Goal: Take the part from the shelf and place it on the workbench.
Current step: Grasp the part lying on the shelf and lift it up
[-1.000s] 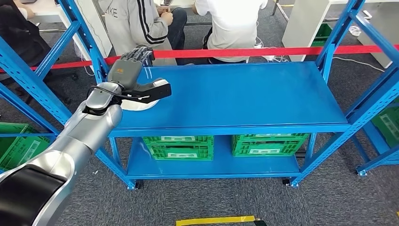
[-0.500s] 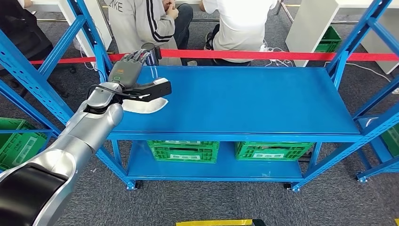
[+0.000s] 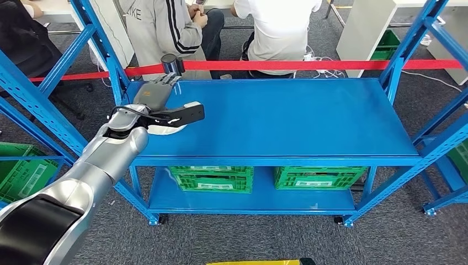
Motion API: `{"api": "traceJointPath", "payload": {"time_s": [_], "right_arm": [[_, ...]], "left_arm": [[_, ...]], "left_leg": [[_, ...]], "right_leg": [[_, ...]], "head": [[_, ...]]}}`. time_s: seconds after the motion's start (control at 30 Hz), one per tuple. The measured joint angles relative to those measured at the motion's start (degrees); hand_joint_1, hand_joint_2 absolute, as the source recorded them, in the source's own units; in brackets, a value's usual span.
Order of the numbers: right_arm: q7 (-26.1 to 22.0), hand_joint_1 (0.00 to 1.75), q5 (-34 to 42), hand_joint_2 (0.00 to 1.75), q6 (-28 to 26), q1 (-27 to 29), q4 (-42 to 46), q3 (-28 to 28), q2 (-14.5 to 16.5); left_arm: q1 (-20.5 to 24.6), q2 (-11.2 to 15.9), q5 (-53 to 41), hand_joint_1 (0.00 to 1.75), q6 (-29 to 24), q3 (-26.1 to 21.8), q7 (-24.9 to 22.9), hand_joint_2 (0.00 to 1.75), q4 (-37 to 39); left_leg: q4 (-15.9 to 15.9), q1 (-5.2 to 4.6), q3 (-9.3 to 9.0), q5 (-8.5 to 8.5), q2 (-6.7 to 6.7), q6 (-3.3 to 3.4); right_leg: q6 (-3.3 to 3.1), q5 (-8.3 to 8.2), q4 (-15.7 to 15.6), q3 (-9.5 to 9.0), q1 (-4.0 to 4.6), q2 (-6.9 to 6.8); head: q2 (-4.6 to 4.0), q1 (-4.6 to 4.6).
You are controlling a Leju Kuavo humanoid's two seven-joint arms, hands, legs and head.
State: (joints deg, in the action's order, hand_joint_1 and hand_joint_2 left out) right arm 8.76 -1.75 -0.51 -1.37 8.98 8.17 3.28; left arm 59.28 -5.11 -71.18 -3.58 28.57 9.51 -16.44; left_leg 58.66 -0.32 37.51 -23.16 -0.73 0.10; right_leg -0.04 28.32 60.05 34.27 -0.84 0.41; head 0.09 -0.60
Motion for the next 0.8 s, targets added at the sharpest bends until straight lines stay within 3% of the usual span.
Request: {"api": "traceJointPath", "payload": {"time_s": [0.23, 0.8], "right_arm": [[0.5, 0.0, -0.4, 0.0, 0.1, 0.0, 0.0, 0.0, 0.0], [0.3, 0.0, -2.0, 0.0, 0.6, -0.1, 0.0, 0.0, -0.6]], "left_arm": [[-1.5, 1.0, 0.5, 0.0, 1.7, 0.2, -1.7, 0.0, 0.7], [-6.8, 3.6, 4.8, 0.0, 3.8, 0.3, -7.3, 0.0, 2.3]], "left_leg": [[-0.3, 0.03, -0.08, 0.18, -0.02, -0.79], [-0.2, -0.05, 0.11, 0.07, -0.05, -0.69]], "right_leg": [[-0.24, 0.07, 0.0, 0.02, 0.04, -0.05], [-0.1, 0.03, -0.2, -0.02, -0.04, -0.04]], "head": [[0.0, -0.02], [0.0, -0.02]]}}
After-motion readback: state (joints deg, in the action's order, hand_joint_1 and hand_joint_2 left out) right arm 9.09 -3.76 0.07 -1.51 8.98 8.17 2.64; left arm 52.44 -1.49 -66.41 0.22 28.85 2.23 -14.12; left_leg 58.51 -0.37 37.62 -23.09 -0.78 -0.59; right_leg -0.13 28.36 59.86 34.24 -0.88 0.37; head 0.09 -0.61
